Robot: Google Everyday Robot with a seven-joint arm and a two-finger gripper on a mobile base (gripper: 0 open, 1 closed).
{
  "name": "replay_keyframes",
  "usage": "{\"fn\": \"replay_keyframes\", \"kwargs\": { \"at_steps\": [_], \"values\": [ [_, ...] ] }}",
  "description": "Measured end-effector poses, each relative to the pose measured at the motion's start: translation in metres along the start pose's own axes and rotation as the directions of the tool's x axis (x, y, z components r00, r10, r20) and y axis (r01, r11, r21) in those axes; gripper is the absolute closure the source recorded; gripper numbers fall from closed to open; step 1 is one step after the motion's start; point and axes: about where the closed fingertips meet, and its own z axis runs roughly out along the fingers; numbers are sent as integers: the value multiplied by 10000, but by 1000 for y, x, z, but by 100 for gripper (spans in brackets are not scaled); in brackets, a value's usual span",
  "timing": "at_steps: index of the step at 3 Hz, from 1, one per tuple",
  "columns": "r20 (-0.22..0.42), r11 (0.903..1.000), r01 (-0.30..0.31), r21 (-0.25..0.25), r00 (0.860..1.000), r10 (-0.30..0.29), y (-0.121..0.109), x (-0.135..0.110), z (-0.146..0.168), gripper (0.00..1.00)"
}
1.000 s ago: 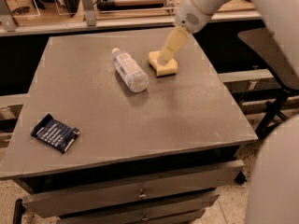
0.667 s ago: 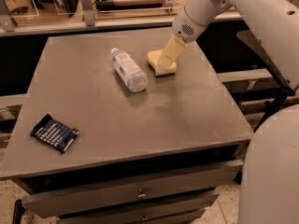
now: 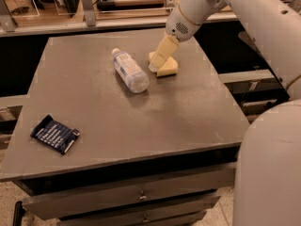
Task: Move blue plastic bottle near rxbar blueberry
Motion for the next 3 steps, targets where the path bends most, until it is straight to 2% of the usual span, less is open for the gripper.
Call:
{"fn": "replay_keyframes", "kwargs": {
  "at_steps": [1,2,3],
  "values": [
    [168,9997,22,-249,9999,-18,9,-26,8,0],
    [-550,9996,-265,-33,9981,263,28,-72,23,0],
    [-1386,9984,-525,215,9888,550,44,-99,43,0]
  ]
}}
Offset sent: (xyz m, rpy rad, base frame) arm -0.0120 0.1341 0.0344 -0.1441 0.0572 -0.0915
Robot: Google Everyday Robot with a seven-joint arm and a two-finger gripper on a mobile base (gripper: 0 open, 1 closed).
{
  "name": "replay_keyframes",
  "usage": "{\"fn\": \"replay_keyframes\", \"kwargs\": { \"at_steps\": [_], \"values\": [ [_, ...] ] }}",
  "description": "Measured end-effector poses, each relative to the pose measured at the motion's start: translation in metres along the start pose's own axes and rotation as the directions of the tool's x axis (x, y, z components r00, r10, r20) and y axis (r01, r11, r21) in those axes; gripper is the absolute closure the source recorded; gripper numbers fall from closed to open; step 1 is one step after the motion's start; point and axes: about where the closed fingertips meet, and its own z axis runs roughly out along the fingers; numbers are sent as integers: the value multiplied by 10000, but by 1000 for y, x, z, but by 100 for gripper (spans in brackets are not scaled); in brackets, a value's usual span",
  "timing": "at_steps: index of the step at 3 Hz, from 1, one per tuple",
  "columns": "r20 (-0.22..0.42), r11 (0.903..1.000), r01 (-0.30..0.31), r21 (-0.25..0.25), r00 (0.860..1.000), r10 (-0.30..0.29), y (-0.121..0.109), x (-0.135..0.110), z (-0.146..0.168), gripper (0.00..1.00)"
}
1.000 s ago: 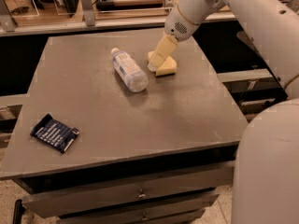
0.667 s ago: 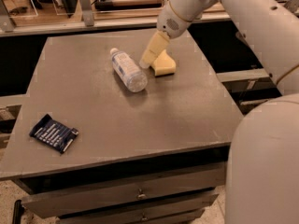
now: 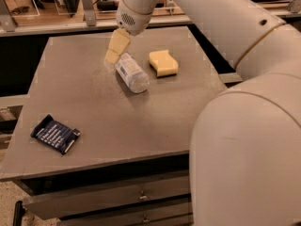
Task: Move blue plastic bottle near rxbar blueberry
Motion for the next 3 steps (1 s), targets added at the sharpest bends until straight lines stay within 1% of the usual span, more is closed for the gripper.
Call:
{"fn": "replay_keyframes", "kwargs": {
  "at_steps": [1,2,3],
  "values": [
    [-931,9983,-446,371,9945,479,11,-9,21,0],
    [-1550,9923,-1024,690,9815,1121,20,-4,39,0],
    [-2177,9769,-1741,1242,9557,1980,22,9,50,1]
  ]
}}
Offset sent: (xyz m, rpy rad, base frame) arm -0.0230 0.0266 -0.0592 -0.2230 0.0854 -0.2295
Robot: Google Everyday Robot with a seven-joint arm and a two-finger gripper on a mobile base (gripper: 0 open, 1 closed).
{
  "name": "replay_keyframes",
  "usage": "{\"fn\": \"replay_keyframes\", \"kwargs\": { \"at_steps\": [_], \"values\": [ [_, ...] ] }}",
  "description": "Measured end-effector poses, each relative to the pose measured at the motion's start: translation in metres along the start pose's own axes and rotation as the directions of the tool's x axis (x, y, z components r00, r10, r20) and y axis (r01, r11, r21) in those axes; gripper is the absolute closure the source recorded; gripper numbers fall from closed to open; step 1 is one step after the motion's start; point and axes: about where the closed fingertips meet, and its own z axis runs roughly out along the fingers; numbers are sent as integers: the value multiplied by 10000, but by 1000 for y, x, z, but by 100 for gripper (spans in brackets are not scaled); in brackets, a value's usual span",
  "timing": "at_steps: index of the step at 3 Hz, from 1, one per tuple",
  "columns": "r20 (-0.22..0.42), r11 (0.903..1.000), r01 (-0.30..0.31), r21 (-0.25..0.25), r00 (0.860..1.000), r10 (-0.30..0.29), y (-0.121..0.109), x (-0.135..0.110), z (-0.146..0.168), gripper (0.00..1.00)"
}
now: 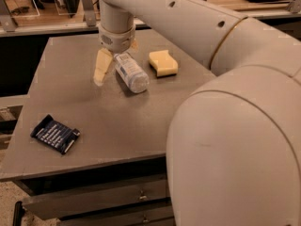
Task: Move blue plastic bottle near rxbar blueberry
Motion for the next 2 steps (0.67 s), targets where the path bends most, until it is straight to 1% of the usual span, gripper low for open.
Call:
{"fn": "replay_keyframes", "kwargs": {
  "at_steps": [1,2],
  "values": [
    [-408,9993,-371,84,9985,375,2,8,11,2],
    [-471,9980,-627,13,9969,627,2,14,15,20]
  ]
}}
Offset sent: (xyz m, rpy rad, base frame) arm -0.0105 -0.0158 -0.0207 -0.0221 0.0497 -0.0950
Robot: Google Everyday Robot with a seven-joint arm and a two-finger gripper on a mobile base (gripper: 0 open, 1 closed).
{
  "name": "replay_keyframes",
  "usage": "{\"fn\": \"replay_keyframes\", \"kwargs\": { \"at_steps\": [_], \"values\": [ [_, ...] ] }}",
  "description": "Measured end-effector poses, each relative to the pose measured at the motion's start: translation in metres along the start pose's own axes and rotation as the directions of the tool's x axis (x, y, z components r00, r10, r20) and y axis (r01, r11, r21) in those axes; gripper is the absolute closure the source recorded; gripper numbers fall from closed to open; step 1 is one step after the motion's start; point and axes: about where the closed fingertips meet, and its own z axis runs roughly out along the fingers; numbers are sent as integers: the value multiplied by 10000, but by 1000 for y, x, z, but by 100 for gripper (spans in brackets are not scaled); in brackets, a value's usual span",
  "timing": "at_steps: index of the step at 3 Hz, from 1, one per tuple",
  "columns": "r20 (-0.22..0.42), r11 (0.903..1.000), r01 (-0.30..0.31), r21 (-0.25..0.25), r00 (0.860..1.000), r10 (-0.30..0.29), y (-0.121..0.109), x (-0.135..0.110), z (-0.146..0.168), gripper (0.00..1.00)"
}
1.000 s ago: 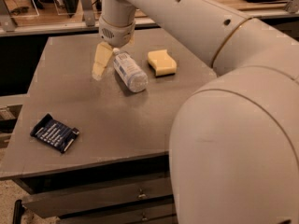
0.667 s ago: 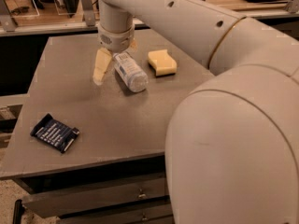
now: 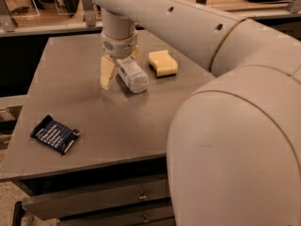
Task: Move blue plastic bottle near rxbar blueberry
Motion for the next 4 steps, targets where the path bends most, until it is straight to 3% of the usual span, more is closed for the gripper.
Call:
{"fn": "replay_keyframes", "kwargs": {
  "at_steps": [2,3,4],
  "values": [
    [686,9966,554,-612,9963,-511,9,-3,-9,66],
    [1202,9888,1094,-1018,9880,-969,16,-8,-17,89],
    [1832,9778,1622,-1323,9735,-1367,23,-16,-28,100]
  ]
}}
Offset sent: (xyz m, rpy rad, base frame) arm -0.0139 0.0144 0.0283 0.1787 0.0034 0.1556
